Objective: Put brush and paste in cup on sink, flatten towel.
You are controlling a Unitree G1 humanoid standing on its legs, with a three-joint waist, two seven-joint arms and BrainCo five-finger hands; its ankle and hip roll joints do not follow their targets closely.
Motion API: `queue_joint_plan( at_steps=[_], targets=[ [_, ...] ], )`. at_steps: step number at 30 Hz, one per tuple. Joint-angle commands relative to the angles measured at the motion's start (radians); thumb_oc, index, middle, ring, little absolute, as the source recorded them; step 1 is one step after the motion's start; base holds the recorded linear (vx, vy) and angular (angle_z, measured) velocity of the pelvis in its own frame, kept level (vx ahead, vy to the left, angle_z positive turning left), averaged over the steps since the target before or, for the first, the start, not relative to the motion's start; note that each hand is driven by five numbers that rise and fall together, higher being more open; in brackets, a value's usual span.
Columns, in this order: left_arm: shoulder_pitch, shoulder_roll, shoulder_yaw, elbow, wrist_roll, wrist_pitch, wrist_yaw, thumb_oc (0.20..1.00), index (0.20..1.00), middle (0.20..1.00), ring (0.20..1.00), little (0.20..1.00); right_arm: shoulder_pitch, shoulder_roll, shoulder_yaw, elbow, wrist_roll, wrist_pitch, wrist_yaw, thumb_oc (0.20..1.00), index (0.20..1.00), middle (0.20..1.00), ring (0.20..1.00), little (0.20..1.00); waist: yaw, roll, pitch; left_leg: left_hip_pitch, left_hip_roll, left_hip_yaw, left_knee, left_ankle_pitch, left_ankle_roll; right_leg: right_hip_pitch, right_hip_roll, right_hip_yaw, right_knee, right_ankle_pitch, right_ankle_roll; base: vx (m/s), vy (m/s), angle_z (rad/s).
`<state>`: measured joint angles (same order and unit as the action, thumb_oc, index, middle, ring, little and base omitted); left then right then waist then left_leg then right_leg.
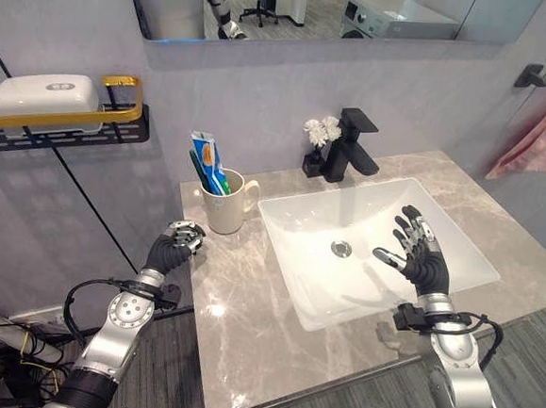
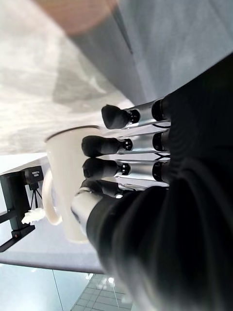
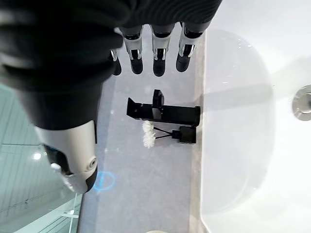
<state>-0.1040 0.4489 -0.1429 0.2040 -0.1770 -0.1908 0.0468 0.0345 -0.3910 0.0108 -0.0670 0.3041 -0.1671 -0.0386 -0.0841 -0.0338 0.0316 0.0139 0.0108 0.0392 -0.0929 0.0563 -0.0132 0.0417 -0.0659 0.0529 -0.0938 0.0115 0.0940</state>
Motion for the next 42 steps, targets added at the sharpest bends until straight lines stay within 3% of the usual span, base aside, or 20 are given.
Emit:
queue_joint_plan(
  at_steps=[1,18,42],
  targets=[
    [-0.114,0.048,-0.009,0.043,0.02,-0.032,0.013,0.2,0.2,0.2,0.2,0.2,-0.048,-0.009,-0.028,-0.026,0.038,-0.042,0.003,1.0,1.0,1.0,1.0,1.0,0.006,-0.033,0.008,0.037,0.041,-0.038,0.048,-0.169,-0.016,-0.002,-0.03,-0.044,0.02,-0.07,0.051,0.0,0.0,0.0],
    [-0.171,0.029,-0.015,0.101,0.014,-0.032,0.042,0.2,0.2,0.2,0.2,0.2,-0.035,-0.012,-0.035,-0.022,0.042,-0.045,0.004,1.0,1.0,1.0,1.0,1.0,-0.019,-0.039,0.02,0.045,0.053,-0.012,0.032,-0.17,-0.023,-0.017,-0.021,-0.025,0.009,-0.066,0.051,0.01,0.001,-0.05],
    [-0.205,0.069,0.025,0.125,0.013,-0.037,0.076,0.2,0.2,0.2,0.2,0.2,-0.034,-0.019,-0.046,-0.014,0.045,-0.043,0.011,1.0,1.0,1.0,1.0,1.0,-0.048,-0.045,0.034,0.015,0.051,0.038,0.04,-0.175,-0.016,-0.081,-0.018,0.02,0.009,-0.048,0.062,0.0,0.008,-0.08]
  ],
)
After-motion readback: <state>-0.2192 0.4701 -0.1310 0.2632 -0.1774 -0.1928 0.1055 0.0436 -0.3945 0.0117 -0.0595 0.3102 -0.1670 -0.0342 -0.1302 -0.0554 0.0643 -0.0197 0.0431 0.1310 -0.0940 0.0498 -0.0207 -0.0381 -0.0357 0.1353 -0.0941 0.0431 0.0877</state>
